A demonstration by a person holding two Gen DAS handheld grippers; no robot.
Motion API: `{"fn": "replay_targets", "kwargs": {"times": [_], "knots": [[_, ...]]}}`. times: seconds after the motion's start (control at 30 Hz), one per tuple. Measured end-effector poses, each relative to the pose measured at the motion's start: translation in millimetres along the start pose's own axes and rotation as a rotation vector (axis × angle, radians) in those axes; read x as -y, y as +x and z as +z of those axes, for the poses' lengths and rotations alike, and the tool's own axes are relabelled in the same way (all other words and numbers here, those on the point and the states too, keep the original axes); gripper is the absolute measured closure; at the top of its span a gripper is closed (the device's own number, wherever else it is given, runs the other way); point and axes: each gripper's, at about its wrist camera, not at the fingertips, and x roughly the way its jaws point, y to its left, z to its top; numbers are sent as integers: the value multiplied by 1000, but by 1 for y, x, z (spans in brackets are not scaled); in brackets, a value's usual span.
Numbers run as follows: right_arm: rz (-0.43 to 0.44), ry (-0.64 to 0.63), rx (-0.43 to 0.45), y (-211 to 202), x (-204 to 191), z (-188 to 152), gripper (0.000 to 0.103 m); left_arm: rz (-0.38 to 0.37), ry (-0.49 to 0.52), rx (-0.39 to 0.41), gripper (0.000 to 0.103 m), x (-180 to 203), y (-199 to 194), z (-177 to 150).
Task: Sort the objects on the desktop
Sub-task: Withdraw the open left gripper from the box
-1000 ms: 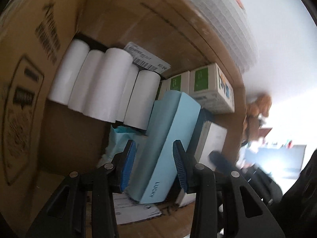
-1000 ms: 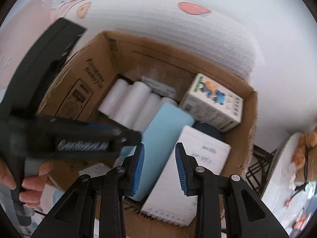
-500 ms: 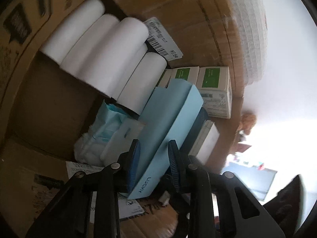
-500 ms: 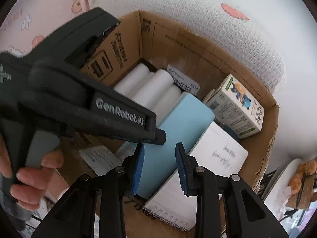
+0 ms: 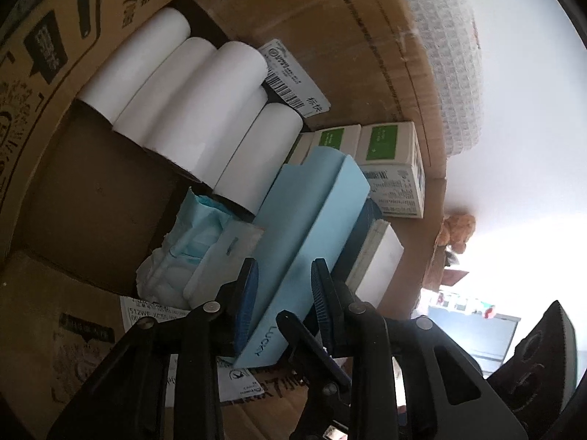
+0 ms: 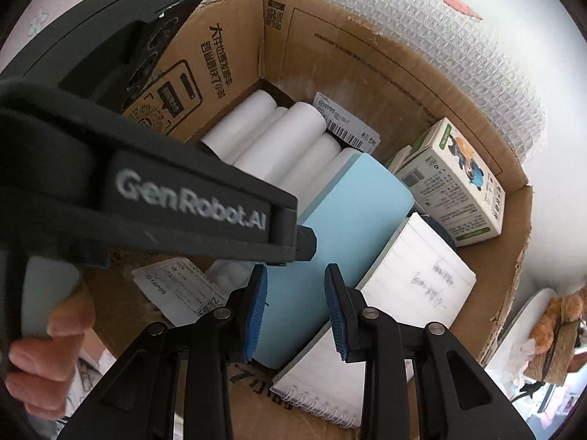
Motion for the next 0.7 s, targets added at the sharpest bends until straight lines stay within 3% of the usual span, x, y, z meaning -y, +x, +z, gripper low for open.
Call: {"fn": "replay_targets", "kwargs": {"times": [0.1,0.33,0.47,0.53,0.7], "knots": [[-9,1,8,-9,-1,-2,75,9,45,21,71,15,-4,-7],[-11,13,67,-42,-4,-3,75,73,217,154,72,48,-32,-17],[-12,17,102,-58,-10,-5,75,96,337,230,73,60,-54,-7],[-5,20,116,-63,-14,-5,75,110,397,268,79,58,-73,-7],[20,34,162,-74,-18,-9,75,151,541,398,79,53,-105,-17]]}}
